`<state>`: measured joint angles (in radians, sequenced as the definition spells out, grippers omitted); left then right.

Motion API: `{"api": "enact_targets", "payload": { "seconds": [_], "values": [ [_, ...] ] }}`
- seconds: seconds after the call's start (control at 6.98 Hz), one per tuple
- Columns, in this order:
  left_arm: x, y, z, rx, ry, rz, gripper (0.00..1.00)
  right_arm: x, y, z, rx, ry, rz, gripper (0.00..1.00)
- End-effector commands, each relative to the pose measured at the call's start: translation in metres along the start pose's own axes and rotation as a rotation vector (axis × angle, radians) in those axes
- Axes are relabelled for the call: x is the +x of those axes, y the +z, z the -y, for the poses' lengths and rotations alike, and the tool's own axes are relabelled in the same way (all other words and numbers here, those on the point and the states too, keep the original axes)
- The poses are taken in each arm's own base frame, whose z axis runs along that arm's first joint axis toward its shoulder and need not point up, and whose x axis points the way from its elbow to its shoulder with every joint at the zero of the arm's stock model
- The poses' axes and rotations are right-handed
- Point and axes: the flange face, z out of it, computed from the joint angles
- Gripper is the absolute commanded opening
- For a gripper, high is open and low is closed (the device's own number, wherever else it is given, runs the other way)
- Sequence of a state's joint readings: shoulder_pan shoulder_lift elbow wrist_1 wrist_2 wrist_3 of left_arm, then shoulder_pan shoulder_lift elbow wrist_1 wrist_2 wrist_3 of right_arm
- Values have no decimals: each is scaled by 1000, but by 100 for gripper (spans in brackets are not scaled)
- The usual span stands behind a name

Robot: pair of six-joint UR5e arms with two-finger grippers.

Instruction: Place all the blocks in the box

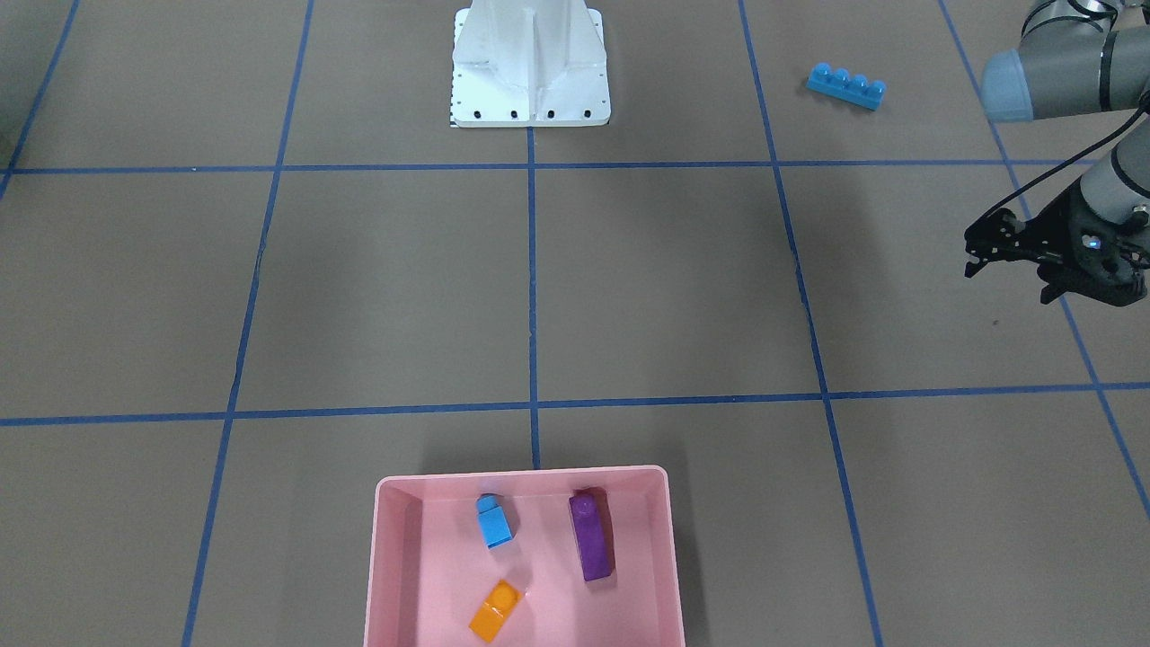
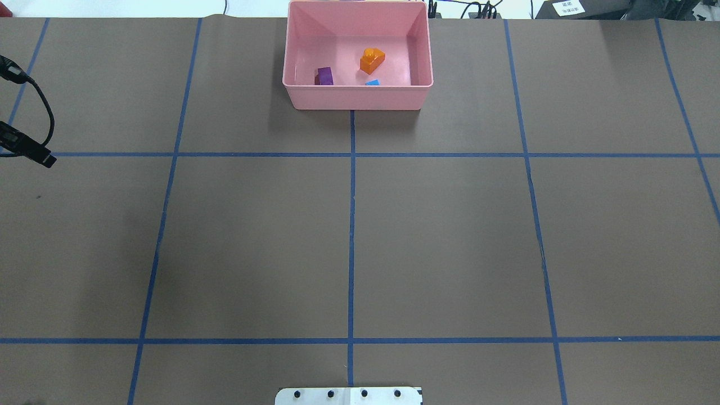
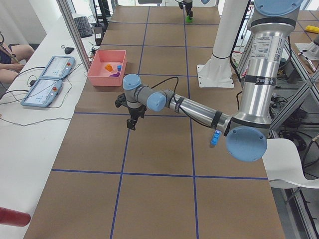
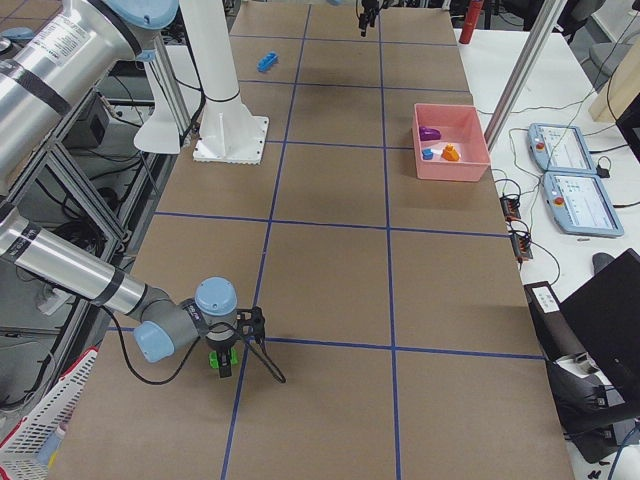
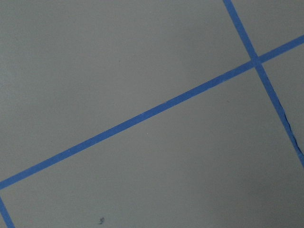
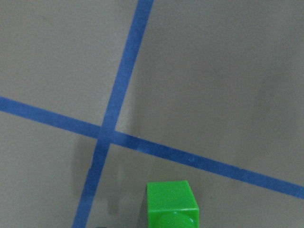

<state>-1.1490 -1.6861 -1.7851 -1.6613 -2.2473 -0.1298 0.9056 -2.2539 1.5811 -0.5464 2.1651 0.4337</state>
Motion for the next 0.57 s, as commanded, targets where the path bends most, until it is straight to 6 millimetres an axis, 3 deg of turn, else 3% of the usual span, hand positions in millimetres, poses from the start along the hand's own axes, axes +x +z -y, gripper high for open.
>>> {"api": "enact_targets", "payload": {
  "seconds": [0.0,0.29,0.43],
  "values": [
    [1,-1,-3,1,0,0,100,0,1,-1,3,-17,-15,0],
    [1,-2,-2,2,1,0,100,-9,-9,4,27,-28,-6,0],
    [3,-4,-2,6,4,-2,100,-21,-24,10,57,-38,13,0]
  ]
}}
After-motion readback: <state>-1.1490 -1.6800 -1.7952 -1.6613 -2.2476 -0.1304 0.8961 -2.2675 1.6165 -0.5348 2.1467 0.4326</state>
